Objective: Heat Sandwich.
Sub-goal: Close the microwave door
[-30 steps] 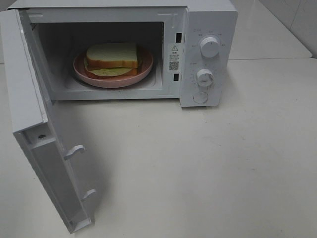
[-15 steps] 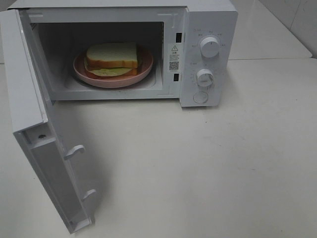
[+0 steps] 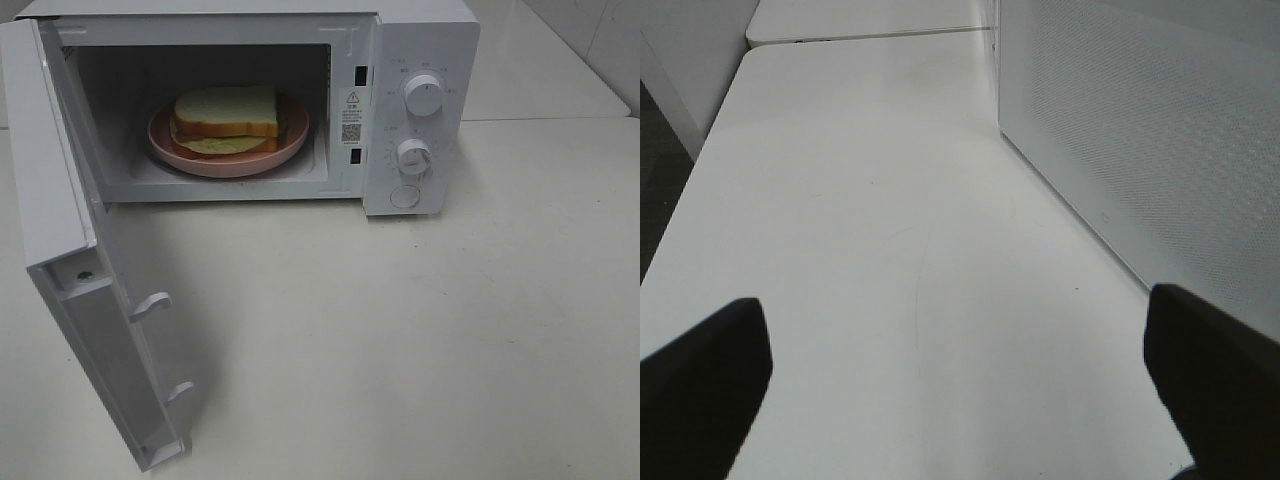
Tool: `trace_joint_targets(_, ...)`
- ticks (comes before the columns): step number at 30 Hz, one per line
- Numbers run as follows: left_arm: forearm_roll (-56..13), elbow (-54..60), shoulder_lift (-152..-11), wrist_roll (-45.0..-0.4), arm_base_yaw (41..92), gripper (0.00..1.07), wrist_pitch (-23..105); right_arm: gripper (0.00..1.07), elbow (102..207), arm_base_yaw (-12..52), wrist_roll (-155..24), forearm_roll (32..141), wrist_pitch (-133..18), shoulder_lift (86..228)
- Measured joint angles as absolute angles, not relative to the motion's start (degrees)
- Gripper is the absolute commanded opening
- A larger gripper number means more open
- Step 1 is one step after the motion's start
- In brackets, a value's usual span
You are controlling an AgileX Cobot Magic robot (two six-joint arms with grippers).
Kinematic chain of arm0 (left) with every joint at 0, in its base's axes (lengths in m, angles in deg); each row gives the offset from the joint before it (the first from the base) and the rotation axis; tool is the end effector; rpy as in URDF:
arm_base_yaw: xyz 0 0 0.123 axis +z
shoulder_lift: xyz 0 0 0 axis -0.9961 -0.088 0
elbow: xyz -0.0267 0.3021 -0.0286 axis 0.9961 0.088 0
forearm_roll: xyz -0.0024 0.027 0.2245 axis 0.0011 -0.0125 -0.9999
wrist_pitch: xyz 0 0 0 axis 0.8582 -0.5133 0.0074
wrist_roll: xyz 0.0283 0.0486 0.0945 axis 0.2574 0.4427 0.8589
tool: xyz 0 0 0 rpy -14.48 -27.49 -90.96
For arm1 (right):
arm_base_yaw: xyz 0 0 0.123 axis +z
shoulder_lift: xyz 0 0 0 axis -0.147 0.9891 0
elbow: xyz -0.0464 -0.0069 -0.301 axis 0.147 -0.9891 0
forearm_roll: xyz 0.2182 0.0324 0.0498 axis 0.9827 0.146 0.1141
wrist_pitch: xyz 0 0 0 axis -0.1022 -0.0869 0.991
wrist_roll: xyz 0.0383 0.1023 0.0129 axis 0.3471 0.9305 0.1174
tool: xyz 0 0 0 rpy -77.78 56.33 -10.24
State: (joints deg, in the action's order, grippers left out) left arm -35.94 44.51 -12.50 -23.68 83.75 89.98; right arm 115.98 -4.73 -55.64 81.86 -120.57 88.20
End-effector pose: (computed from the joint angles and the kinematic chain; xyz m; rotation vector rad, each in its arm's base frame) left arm -0.0300 0.0006 0.2573 0.0707 2.0243 0.0179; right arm -0.0309 -0.0088 0.2599 0.0264 2.0155 0.0126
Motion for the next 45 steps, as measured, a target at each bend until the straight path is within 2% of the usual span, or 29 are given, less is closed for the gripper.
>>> trace_joint_targets(36, -35.94, 44.40, -12.50, -23.68, 83.75, 0.96, 89.81, 0.75, 115.98, -4.73, -55.64, 81.86, -120.57, 88.20)
trace_joint_targets(45, -35.94, 42.91, -18.23, -23.68, 83.75, 0.96, 85.80, 0.75, 115.98, -4.73, -55.64, 81.86, -120.57, 88.20)
